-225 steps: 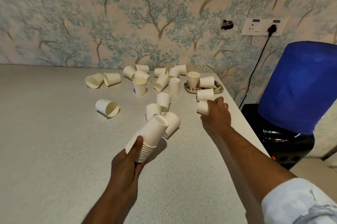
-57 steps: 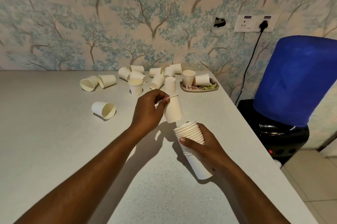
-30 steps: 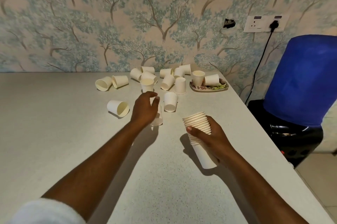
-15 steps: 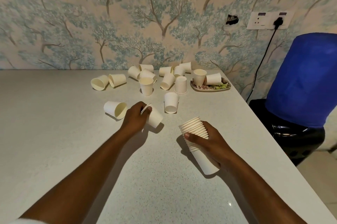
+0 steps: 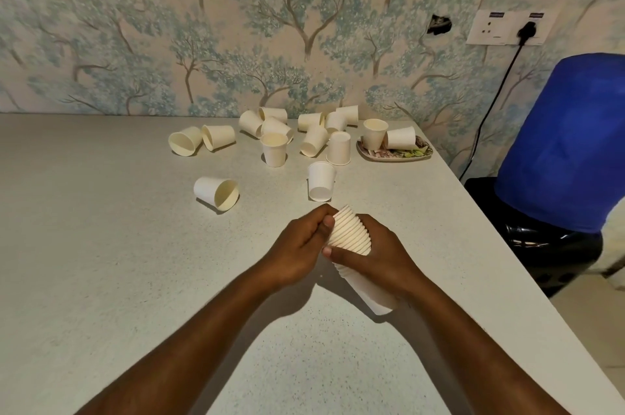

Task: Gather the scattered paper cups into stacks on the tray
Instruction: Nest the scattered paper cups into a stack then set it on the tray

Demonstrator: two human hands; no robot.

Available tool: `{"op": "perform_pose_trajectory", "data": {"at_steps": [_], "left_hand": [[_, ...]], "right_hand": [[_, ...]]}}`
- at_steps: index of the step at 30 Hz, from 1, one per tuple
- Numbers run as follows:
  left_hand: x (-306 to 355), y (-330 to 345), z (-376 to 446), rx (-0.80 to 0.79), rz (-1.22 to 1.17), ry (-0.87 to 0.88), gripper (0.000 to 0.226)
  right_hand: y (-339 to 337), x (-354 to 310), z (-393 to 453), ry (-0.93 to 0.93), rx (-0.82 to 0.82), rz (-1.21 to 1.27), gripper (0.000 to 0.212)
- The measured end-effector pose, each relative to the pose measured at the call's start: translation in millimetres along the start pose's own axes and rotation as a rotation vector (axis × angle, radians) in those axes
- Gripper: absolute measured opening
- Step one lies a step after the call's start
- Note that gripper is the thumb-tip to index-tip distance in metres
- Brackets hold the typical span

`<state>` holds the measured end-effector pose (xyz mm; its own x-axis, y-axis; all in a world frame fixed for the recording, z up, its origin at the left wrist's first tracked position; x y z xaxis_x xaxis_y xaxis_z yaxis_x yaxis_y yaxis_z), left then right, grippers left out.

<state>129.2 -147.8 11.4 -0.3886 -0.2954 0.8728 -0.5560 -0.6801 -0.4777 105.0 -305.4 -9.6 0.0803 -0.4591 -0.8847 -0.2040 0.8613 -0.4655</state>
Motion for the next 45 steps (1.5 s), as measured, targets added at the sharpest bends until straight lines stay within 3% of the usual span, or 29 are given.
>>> {"op": "perform_pose_trajectory", "data": {"at_steps": [7,12,16,18,20,22,24,27,35,38,43,45], "left_hand": [[-0.2,-3.2,-9.3,-0.036,-0.032,0.019,0.037],[3.6,-34.9,-15.5,0.115,0.082,0.145,0.040],[-19.8,-81.9,-26.9,0.261,0.257,0.128,0.031],[-43.3,-114.5,-28.7,0.251,0.548,0.025,0.033],[-74.2,-146.0,-30.9,0.108,0.822,-0.186,0.056],[-98.0,-174.0,-36.3,0.020,0.973,-0.324,0.077],[-113.7,-188.6,-39.8,-0.033,1.043,-0.372,0.081],[-125.9,-193.9,-41.3,-0.054,1.084,-0.397,0.071],[-101.2,-192.5,-42.2,0.122,1.155,-0.355,0.027],[-82.9,-179.4,-46.8,0.203,1.059,-0.286,0.024],[-52.6,-133.7,-50.3,0.281,0.449,-0.109,0.030],[-42.1,-119.4,-54.6,0.338,0.308,-0.062,0.035]], "right_hand": [[6.2,-11.6,0.0,-0.024,0.020,-0.046,0.067],[11.5,-14.0,7.8,-0.011,0.056,0.004,0.062],[13.3,-11.0,7.4,-0.011,0.041,0.050,0.050],[15.4,-10.4,7.4,-0.015,0.034,0.066,0.052],[20.8,-10.9,8.7,-0.012,0.018,0.073,0.057],[25.5,-11.6,10.5,-0.014,0.010,0.080,0.059],[28.9,-11.7,11.7,-0.013,0.001,0.080,0.060],[33.8,-8.5,16.7,0.000,-0.006,0.096,0.061],[40.1,-6.8,24.8,0.029,-0.006,0.120,0.064],[41.7,-6.0,24.3,0.038,-0.004,0.116,0.063],[50.3,-13.8,18.2,0.050,0.002,0.089,0.063],[55.6,-20.5,12.9,0.045,-0.007,0.044,0.067]]}}
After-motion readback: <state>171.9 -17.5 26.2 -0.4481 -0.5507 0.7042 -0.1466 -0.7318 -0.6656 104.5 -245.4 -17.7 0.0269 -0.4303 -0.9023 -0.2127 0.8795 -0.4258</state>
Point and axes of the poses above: each hand's wrist, its own z-axis towards the middle knuckle, its own y-axis out of the palm, x = y × z, the point moved 5 cm from there along z, towards the middle knuckle, and after that the axes turned 14 degrees about -x, right-handed, at the moved point
